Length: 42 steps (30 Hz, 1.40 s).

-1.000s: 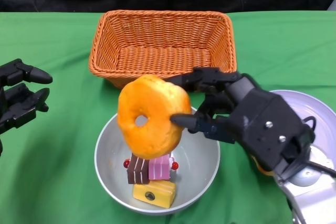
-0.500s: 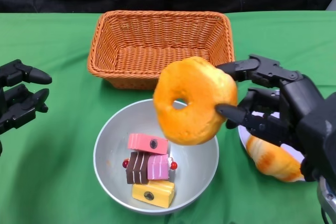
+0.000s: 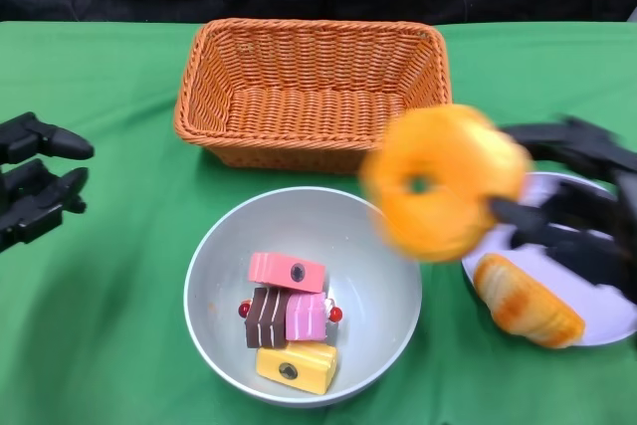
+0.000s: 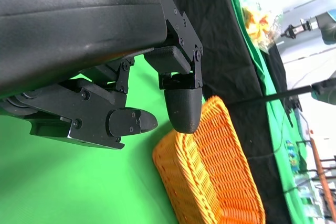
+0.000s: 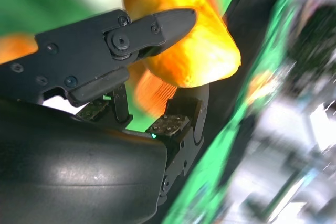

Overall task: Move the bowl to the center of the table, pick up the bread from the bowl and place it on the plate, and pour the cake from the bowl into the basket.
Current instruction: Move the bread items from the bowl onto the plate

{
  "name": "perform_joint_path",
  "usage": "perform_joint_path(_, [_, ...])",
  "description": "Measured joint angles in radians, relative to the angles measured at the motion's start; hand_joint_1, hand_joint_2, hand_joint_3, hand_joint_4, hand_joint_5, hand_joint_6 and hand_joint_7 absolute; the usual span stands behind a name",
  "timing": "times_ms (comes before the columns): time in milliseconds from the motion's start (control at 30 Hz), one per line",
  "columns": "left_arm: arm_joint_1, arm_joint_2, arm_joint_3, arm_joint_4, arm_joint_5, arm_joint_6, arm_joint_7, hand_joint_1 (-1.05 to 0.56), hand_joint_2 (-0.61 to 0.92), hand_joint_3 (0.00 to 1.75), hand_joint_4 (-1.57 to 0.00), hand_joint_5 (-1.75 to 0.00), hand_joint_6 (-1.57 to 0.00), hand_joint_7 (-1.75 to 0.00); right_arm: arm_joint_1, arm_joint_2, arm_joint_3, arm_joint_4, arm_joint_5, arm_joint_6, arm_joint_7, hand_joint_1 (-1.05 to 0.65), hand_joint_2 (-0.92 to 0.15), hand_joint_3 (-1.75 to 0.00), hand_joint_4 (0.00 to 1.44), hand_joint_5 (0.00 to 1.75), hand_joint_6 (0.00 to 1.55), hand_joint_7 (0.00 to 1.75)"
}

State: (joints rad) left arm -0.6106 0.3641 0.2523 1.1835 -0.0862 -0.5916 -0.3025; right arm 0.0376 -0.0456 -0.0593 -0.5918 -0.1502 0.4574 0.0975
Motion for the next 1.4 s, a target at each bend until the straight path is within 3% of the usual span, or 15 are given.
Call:
perform_joint_path(100, [0.0,0.009,-0.001,0.0,0.001,0.0,0.01,0.01,0.92,0.4,-0.66,-1.62,-0.66,-1.22,0.021,-0.003,-0.039,0.043,0.005,-0.021,-0.018,-0.13,-0.92,-0.16,0.69,1.37,0.68,0.99])
perform_joint_path(567, [-0.001,0.007,-0.008,0.001,0.002,0.001,0.015,0.01,0.92,0.4,-0.67,-1.61,-0.67,-1.19,0.001,-0.007,-0.082,0.196,0.025,-0.073,-0.067,-0.13,-0.92,-0.17,0.72,1.34,0.7,1.01])
perform_joint_path(867, [-0.001,0.007,-0.008,0.002,0.002,0.001,0.015,0.0,0.92,0.39,-0.67,-1.62,-0.66,-1.21,-0.007,-0.036,-0.086,0.26,0.025,-0.089,-0.068,-0.15,-0.92,-0.2,0.67,1.3,0.66,0.97])
perform_joint_path(1000, [-0.001,0.007,-0.008,0.002,0.002,0.001,0.015,-0.01,0.92,0.39,-0.66,-1.62,-0.66,-1.21,-0.028,-0.043,-0.085,0.304,0.017,-0.106,-0.077,-0.14,-0.92,-0.16,0.71,1.27,0.69,0.95])
perform_joint_path(1200, [-0.001,0.007,-0.008,0.004,0.002,0.009,0.015,0.01,0.92,0.39,-0.64,-1.61,-0.65,-1.2,-0.031,-0.087,-0.043,0.394,-0.128,-0.271,-0.189,-0.14,-0.92,-0.06,0.89,1.05,0.84,0.77])
perform_joint_path(1400, [-0.001,0.007,-0.008,0.012,0.002,0.01,0.015,0.0,0.92,0.39,-0.66,-1.61,-0.67,-1.2,-0.028,-0.116,-0.009,0.466,-0.269,-0.369,-0.309,-0.18,-0.92,-0.04,0.77,1.46,0.92,0.59])
